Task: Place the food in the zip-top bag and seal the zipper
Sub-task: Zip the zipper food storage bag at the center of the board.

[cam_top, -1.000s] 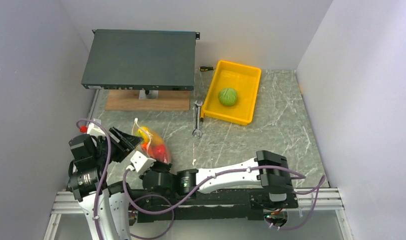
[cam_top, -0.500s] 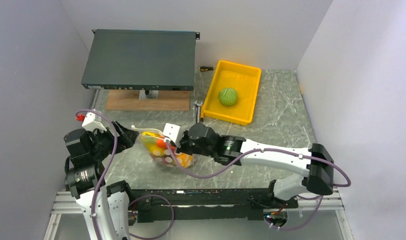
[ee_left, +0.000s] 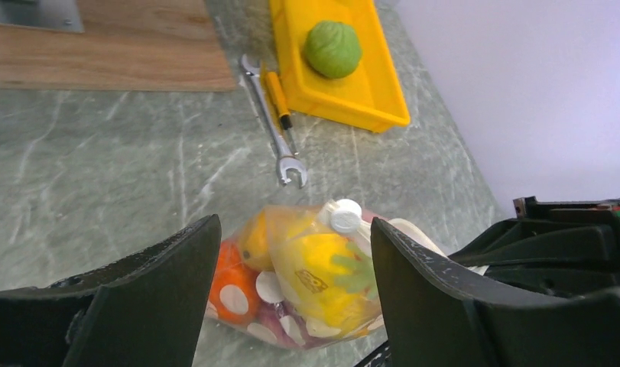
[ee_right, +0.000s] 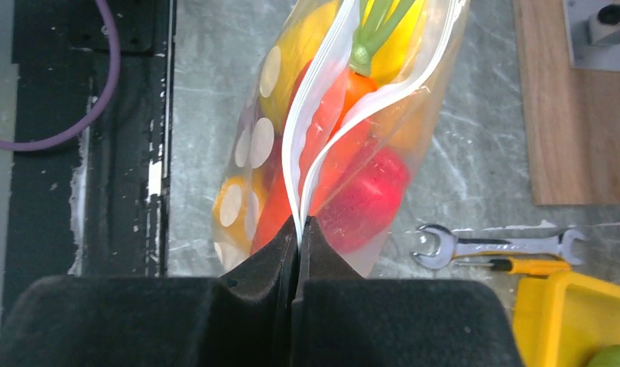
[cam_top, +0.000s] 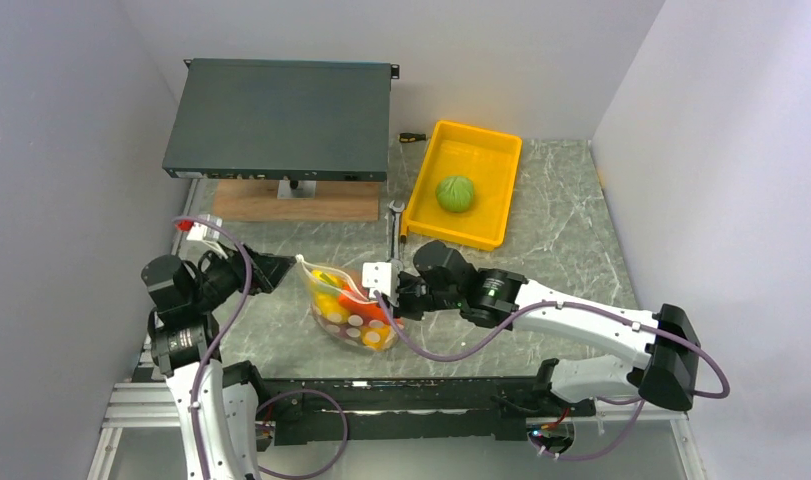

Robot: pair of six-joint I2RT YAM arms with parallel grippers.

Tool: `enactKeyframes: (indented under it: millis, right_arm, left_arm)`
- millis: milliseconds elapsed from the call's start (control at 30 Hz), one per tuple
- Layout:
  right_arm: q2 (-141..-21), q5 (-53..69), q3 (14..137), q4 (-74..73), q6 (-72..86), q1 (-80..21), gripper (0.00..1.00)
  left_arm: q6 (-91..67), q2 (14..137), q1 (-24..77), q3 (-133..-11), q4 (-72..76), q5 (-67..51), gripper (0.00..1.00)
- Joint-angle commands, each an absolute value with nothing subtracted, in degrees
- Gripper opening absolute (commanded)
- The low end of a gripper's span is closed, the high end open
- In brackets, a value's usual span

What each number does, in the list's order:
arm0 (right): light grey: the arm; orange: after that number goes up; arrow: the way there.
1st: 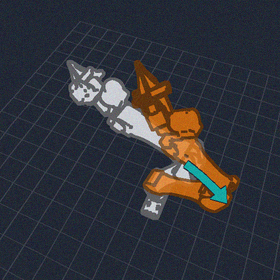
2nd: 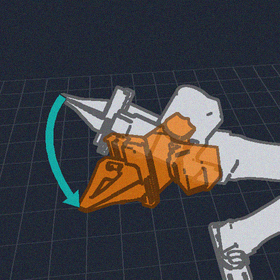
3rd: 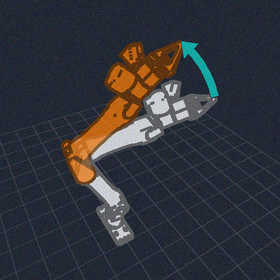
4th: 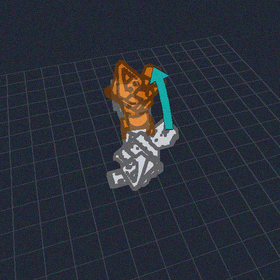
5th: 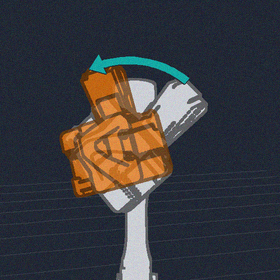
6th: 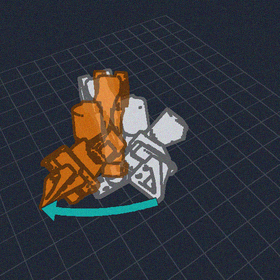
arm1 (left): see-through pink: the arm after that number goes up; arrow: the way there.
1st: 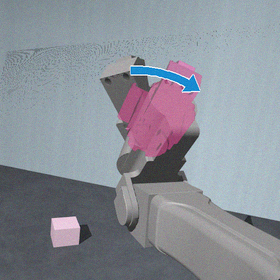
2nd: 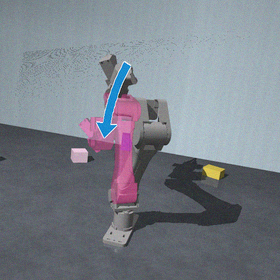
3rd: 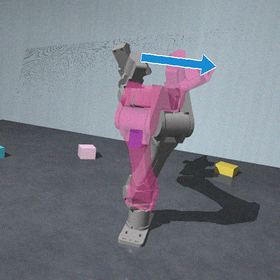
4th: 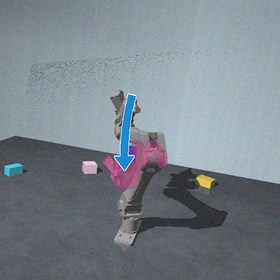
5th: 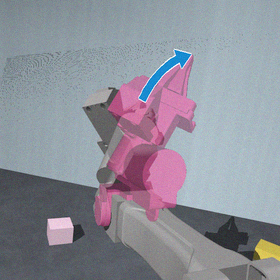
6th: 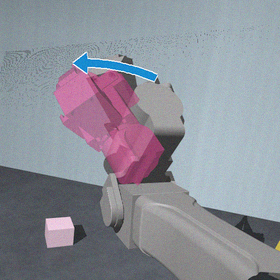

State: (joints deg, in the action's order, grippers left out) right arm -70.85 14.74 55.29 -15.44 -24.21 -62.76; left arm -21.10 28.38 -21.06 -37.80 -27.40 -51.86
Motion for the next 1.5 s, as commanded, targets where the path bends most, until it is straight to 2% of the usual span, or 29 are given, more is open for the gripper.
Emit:
enactKeyframes:
  millis: [0,133,267,333,533,733,800,900,1033,1200,1333,1467]
  right_arm:
    - [-67.14,16.15,52.14,-13.57,-19.92,-62.59,0.0]
    - [-63.55,15.12,49.89,-11.67,-18.01,-62.27,0.0]
    - [-61.69,16.89,49.53,-11.17,-16.12,-59.88,0.0]
    - [-61.76,18.44,49.72,-11.22,-15.56,-58.42,0.0]
    - [-63.13,21.42,51.12,-12.04,-15.42,-55.61,0.0]
    - [-63.67,23.36,51.47,-11.98,-15.29,-54.02,0.0]
    - [-63.87,23.53,51.6,-12.13,-15.25,-53.77,0.0]
    - [-63.98,24.08,52.06,-12.35,-15.16,-53.37,0.0]
    - [-64.17,24.12,52.46,-12.8,-15.41,-53.08,0.0]
    - [-64.76,25.07,52.72,-13.04,-15.58,-52.68,0.0]
    - [-65.98,26.31,53.43,-13.68,-15.97,-52.59,0.0]
    - [-66.87,27.13,54.86,-15.42,-16.41,-52.58,0.0]
  left_arm:
    - [-31.34,27.0,-21.0,-30.99,-5.59,-63.26,0.77]
    - [-45.03,20.59,-20.69,-19.89,13.13,-59.65,0.75]
    - [-64.69,10.26,-20.15,-7.46,40.71,-52.64,0.82]
    - [-68.61,11.07,-19.64,-3.94,50.22,-53.8,0.82]
    - [-63.04,15.39,-15.02,-4.05,50.25,-57.82,0.81]
    - [-51.49,20.48,-1.45,-6.14,39.11,-50.59,0.75]
    - [-48.77,21.87,1.33,-6.45,37.21,-48.72,0.71]
    - [-48.06,22.67,1.89,-5.17,38.52,-47.64,0.72]
    - [-45.0,20.38,1.86,-5.48,33.43,-45.49,0.71]
    - [-34.37,11.09,1.92,-8.13,15.51,-33.04,0.66]
    - [-38.03,10.26,1.85,-3.57,27.85,-33.76,0.69]
    - [-42.42,20.08,1.92,-1.34,44.42,-42.23,0.76]
